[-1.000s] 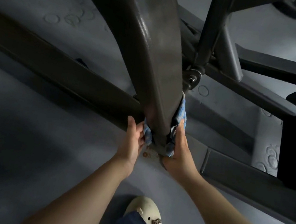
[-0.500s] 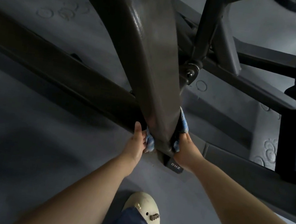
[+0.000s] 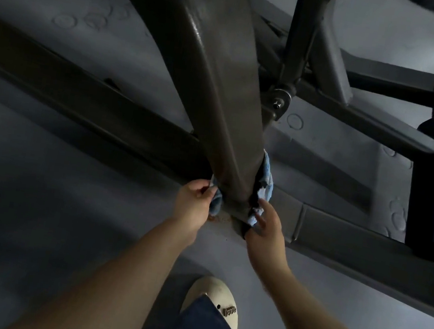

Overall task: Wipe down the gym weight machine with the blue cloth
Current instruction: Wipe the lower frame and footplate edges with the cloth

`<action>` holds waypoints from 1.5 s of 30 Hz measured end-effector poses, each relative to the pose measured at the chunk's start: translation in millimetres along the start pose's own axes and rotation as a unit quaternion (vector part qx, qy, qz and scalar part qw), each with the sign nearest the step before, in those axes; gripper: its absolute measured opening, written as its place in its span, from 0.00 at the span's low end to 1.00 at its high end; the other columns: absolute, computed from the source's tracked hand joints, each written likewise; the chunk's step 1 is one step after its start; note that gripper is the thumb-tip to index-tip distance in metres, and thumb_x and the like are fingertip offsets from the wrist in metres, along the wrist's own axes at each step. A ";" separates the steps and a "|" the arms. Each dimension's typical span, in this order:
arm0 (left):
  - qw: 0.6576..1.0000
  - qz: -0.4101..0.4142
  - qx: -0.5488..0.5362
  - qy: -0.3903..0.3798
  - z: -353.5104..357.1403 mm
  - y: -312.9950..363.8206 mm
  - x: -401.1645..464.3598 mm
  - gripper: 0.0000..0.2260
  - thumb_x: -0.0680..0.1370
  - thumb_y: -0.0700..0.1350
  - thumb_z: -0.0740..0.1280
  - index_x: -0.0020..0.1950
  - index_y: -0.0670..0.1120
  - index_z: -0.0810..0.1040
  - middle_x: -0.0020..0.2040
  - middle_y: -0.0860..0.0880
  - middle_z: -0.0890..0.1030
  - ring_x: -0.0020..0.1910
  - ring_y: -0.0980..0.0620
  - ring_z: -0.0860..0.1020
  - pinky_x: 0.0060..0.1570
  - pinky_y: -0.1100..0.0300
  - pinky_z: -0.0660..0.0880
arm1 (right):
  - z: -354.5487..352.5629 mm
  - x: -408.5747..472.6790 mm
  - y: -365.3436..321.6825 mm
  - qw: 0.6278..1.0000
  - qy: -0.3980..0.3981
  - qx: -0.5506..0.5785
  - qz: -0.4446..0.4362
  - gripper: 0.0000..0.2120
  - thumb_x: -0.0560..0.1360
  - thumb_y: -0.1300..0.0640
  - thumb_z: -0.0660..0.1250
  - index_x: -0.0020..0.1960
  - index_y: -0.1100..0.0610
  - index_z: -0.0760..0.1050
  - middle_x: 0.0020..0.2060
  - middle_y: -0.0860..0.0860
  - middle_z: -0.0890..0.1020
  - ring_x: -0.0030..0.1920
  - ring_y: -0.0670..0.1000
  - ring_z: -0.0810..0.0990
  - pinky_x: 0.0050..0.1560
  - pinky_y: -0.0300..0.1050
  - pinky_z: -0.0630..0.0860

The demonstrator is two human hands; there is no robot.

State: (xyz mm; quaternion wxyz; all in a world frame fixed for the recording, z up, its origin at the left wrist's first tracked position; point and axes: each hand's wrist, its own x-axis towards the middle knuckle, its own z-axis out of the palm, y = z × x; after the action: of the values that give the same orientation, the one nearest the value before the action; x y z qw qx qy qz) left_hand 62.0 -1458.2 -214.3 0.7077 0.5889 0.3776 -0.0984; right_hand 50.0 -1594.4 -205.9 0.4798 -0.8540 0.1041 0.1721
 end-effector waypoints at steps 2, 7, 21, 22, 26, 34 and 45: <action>1.000 0.016 0.025 0.009 -3.0 0.4 -7.3 0.10 0.79 0.38 0.62 0.57 0.35 0.77 0.47 0.42 0.78 0.46 0.47 0.75 0.39 0.66 0.71 | 0.9 -6.6 -5.0 0.997 -0.012 0.042 0.066 0.19 0.75 0.67 0.61 0.60 0.49 0.69 0.61 0.53 0.74 0.56 0.50 0.76 0.57 0.49 0.75; 0.994 0.042 0.098 -0.031 -7.0 -1.6 -40.4 0.10 0.80 0.41 0.61 0.57 0.40 0.77 0.50 0.44 0.80 0.49 0.49 0.77 0.38 0.66 0.70 | 2.0 -18.9 -33.4 0.924 -0.175 0.261 0.217 0.08 0.79 0.54 0.60 0.55 0.55 0.74 0.51 0.56 0.80 0.51 0.55 0.80 0.55 0.53 0.77; 0.995 -0.057 0.059 -0.062 -10.8 -9.7 -59.0 0.22 0.79 0.37 0.62 0.72 0.39 0.63 0.63 0.42 0.73 0.62 0.45 0.73 0.65 0.55 0.68 | -41.5 -5.2 -24.2 0.988 -0.046 -0.020 0.144 0.09 0.75 0.56 0.68 0.37 0.53 0.73 0.31 0.50 0.77 0.17 0.41 0.67 0.20 0.30 0.61; 0.994 -0.063 0.067 -0.055 -10.0 -12.0 -58.6 0.24 0.78 0.37 0.63 0.73 0.39 0.62 0.65 0.42 0.72 0.64 0.44 0.72 0.67 0.52 0.67 | -44.9 -4.0 -24.4 0.988 -0.049 -0.028 0.142 0.09 0.76 0.56 0.67 0.37 0.53 0.73 0.31 0.50 0.77 0.18 0.41 0.68 0.19 0.30 0.61; 0.990 -0.123 0.035 -0.060 -4.2 -18.3 -55.5 0.28 0.78 0.37 0.64 0.75 0.40 0.56 0.67 0.41 0.69 0.64 0.44 0.71 0.65 0.55 0.66 | -48.9 -2.3 -24.5 0.986 -0.048 -0.028 0.156 0.06 0.76 0.56 0.66 0.40 0.52 0.74 0.31 0.49 0.77 0.26 0.46 0.72 0.21 0.32 0.65; 0.993 -0.067 -0.062 -0.068 6.0 4.2 -29.0 0.22 0.78 0.30 0.57 0.70 0.43 0.66 0.64 0.49 0.72 0.61 0.52 0.71 0.59 0.61 0.66 | -38.1 25.8 -33.3 0.980 0.070 0.066 0.172 0.05 0.74 0.63 0.67 0.40 0.57 0.75 0.38 0.58 0.81 0.33 0.55 0.80 0.35 0.47 0.82; 0.973 -0.062 -0.220 -0.023 50.3 6.5 -28.4 0.31 0.73 0.23 0.49 0.74 0.43 0.61 0.68 0.38 0.71 0.65 0.41 0.72 0.63 0.54 0.69 | -12.9 22.4 -30.8 0.999 0.034 0.015 0.010 0.21 0.76 0.61 0.65 0.67 0.58 0.63 0.61 0.54 0.76 0.59 0.50 0.75 0.51 0.37 0.68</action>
State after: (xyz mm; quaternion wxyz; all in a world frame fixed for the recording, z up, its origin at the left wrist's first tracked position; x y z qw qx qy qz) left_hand 67.1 -1510.7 -189.8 0.8210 0.3916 0.4094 -0.0707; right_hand 83.7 -1589.7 -184.4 0.4871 -0.8509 0.1314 0.1467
